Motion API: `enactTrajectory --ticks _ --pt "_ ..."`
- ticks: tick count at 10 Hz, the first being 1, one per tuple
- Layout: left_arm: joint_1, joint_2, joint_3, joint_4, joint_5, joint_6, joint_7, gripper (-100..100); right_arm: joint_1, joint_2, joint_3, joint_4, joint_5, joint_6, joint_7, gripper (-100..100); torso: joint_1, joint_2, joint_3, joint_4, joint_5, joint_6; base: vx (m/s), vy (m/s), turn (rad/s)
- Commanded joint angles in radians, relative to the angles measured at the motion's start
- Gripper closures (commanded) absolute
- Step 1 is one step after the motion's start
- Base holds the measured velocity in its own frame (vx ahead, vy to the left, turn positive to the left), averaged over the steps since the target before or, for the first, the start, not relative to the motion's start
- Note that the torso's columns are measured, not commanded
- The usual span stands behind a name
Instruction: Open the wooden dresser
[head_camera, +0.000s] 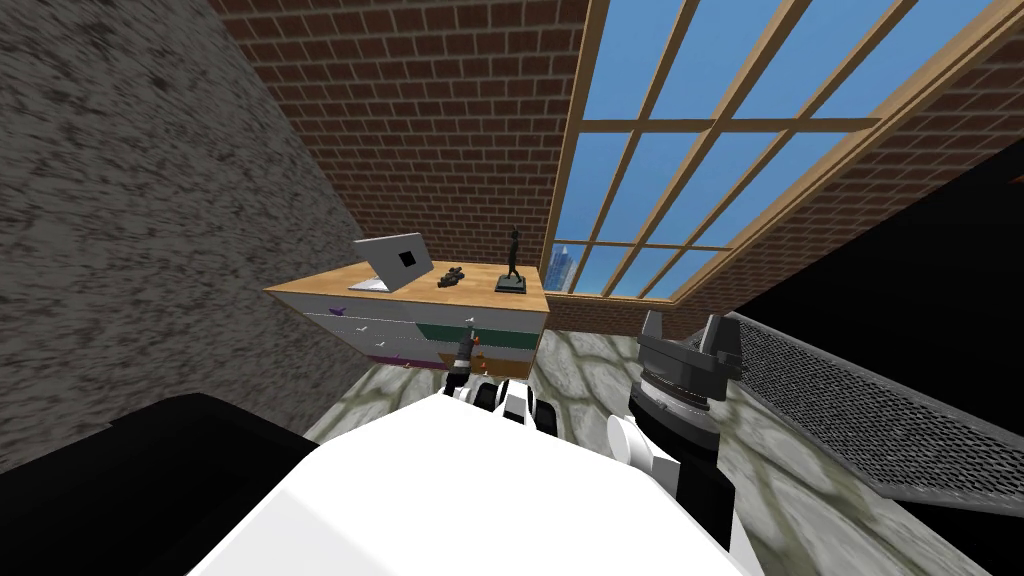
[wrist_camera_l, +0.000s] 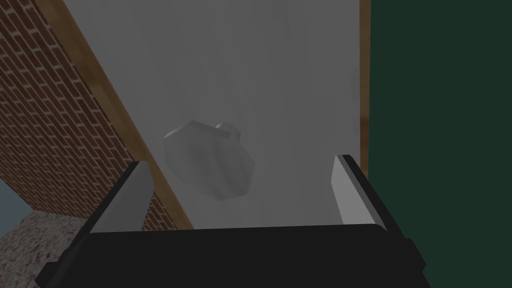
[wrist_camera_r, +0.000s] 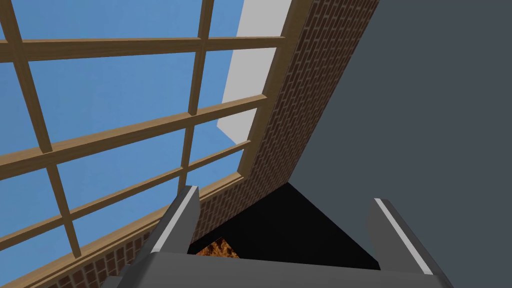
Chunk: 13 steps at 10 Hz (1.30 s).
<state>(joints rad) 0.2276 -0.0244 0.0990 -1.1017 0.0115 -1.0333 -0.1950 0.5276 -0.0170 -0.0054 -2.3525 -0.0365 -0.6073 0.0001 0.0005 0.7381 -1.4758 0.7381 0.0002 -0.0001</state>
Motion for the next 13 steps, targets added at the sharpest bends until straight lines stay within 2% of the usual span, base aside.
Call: enactTrajectory --ticks 1,4,5,6,13 --pt "-0.060 -0.010 0.026 0.017 0.013 0.038 -0.028 -100 0.000 0.000 0.000 0.000 0.000 0.000 0.000 0 -0.001 -0.001 -0.001 0.000 0.000 0.000 -0.074 0.022 -0.092" --pt "-0.130 -0.022 0.055 0.045 0.027 0.073 -0.060 -100 0.000 0.000 0.000 0.000 0.000 0.000 0.000 0 -0.001 0.000 0.000 0.000 0.000 0.000 -0.076 0.019 -0.087" --pt "-0.113 -0.022 0.047 0.032 0.023 0.069 -0.054 -100 0.000 0.000 0.000 0.000 0.000 0.000 0.000 0 0.000 0.000 0.000 0.000 0.000 0.000 -0.034 0.010 -0.020" --pt "-0.083 -0.014 0.035 0.026 0.017 0.050 -0.039 100 0.000 0.000 0.000 0.000 0.000 0.000 0.000 0 -0.001 -0.002 -0.001 0.000 0.000 0.000 0.039 -0.010 0.114" --pt "0.080 0.014 -0.032 -0.040 -0.016 -0.031 0.035 100 0.000 0.000 0.000 0.000 0.000 0.000 0.000 0 -0.001 0.001 0.000 0.000 0.000 0.000 0.087 -0.029 0.095"
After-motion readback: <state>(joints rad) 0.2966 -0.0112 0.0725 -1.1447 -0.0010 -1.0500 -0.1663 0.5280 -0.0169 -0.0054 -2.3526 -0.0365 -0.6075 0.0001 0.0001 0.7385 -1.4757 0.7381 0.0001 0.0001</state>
